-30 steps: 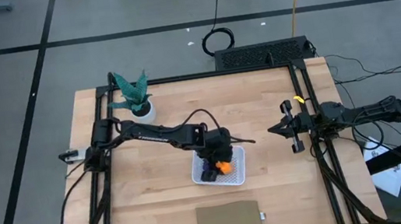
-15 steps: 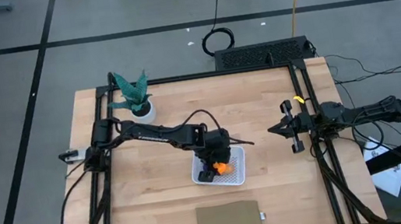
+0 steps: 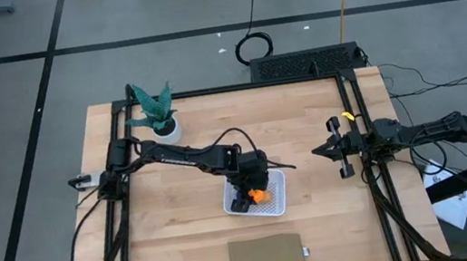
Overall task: Pick and placing Produce into tupperware
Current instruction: Put the orange into the white basket, then return to Home Position
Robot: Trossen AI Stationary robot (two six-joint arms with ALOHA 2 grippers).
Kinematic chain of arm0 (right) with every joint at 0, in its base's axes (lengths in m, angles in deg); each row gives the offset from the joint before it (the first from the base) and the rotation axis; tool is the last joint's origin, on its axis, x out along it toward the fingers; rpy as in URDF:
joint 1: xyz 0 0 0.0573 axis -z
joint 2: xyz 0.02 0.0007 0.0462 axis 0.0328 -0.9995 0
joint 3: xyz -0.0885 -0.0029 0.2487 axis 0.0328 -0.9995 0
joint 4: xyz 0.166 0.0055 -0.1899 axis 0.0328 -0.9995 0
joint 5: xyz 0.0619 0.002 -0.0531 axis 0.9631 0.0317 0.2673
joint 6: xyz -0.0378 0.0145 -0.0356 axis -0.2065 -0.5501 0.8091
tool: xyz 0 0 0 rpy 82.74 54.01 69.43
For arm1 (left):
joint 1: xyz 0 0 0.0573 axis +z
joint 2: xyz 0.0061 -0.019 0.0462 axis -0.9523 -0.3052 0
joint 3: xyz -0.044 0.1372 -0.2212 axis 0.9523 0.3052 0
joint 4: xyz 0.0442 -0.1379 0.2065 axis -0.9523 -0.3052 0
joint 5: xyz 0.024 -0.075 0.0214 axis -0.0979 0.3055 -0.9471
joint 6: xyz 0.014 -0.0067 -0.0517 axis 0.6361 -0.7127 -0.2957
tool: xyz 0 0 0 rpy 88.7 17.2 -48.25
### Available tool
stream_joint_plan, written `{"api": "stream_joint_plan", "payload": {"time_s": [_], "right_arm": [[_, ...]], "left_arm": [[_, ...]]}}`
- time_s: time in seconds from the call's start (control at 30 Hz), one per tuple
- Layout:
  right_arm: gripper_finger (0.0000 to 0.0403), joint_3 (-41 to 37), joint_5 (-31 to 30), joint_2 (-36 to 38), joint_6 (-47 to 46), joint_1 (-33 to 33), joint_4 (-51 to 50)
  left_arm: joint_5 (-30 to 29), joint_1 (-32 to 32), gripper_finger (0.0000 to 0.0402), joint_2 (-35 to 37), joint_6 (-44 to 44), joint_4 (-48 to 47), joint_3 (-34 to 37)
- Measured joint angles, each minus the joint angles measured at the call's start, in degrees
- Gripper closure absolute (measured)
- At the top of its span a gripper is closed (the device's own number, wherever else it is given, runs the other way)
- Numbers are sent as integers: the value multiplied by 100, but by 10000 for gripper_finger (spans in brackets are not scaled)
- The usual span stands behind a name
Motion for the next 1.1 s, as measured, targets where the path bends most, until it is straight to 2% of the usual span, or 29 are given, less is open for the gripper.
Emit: {"api": "stream_joint_plan", "payload": {"time_s": [0.2,0.47,0.63,0.93,1.03,1.1], "right_arm": [[403,1,0,0,0,-1,1],[403,-1,0,0,0,0,2],[403,1,2,0,0,0,2],[403,1,0,0,0,-2,0],[403,1,1,0,0,-1,1],[403,1,1,0,1,-1,3]], "left_arm": [[-1,0,146,-2,0,-28,0],[-2,0,102,-2,61,-28,0],[-103,0,96,-2,64,-28,0],[-199,-19,119,223,65,-36,0],[-330,-55,149,459,157,-126,-2],[-522,-81,183,648,172,-189,-2]]}}
